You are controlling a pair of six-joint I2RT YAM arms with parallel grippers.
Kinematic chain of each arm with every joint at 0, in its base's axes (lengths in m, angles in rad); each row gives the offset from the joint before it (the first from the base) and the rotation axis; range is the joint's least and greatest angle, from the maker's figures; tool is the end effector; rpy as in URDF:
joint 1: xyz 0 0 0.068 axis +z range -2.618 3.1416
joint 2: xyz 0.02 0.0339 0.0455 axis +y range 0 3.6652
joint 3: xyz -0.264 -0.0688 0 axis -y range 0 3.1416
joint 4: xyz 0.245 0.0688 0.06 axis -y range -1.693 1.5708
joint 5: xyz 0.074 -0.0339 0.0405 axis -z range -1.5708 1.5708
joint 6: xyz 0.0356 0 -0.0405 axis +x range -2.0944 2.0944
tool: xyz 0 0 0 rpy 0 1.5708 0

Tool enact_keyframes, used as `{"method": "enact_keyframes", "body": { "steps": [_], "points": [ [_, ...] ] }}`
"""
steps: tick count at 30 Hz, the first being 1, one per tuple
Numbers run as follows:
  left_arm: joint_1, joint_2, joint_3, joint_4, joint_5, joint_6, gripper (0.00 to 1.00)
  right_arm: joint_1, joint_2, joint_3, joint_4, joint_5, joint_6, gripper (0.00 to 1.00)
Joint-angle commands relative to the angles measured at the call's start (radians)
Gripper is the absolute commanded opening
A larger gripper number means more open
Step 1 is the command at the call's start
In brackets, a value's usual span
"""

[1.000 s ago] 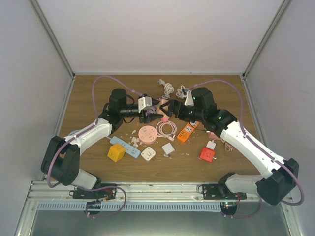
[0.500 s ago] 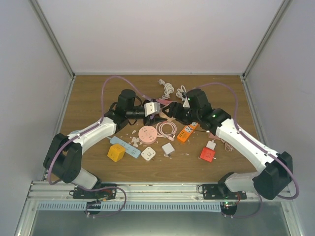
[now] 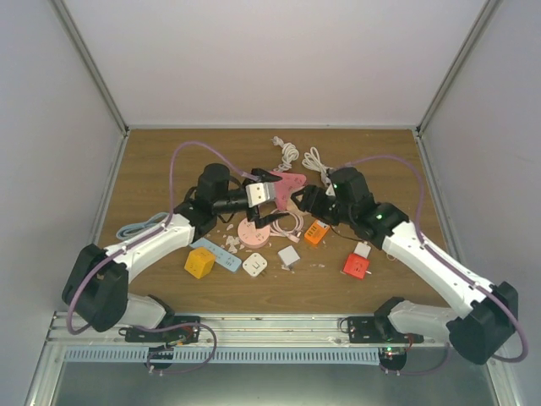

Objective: Insert the plug

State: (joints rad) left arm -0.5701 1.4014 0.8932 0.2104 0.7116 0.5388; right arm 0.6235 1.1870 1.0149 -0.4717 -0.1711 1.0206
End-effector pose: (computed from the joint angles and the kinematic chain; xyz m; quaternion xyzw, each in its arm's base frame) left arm 0.2528 -0.1897 0.2773 0.5729 0.5319 -0.2888 0.5527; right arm 0.2076 0.1568 0.3100 0.1383 0.8812 0.3783 0.2472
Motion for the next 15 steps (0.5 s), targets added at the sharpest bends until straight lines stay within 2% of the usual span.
{"method": "enact_keyframes", "body": {
  "steps": [1,5,7,11,15],
  "points": [
    [-0.010,-0.096,-0.050,0.134,-0.115,-0.097,0.99,0.003,-0.091,-0.061,0.006,0.137,0.002,0.41],
    [-0.010,-0.206,-0.126,0.191,-0.307,-0.259,0.99,-0.007,-0.160,-0.129,-0.025,0.202,-0.026,0.41],
    [-0.010,-0.272,-0.140,0.148,-0.364,-0.339,0.99,-0.015,-0.193,-0.163,-0.028,0.231,-0.038,0.41],
    [-0.010,-0.423,-0.156,0.005,-0.383,-0.466,0.99,-0.044,-0.240,-0.210,-0.049,0.266,-0.071,0.42],
    [-0.010,-0.557,-0.204,-0.080,-0.507,-0.655,0.99,-0.101,-0.271,-0.243,-0.054,0.245,-0.109,0.43]
  ]
}}
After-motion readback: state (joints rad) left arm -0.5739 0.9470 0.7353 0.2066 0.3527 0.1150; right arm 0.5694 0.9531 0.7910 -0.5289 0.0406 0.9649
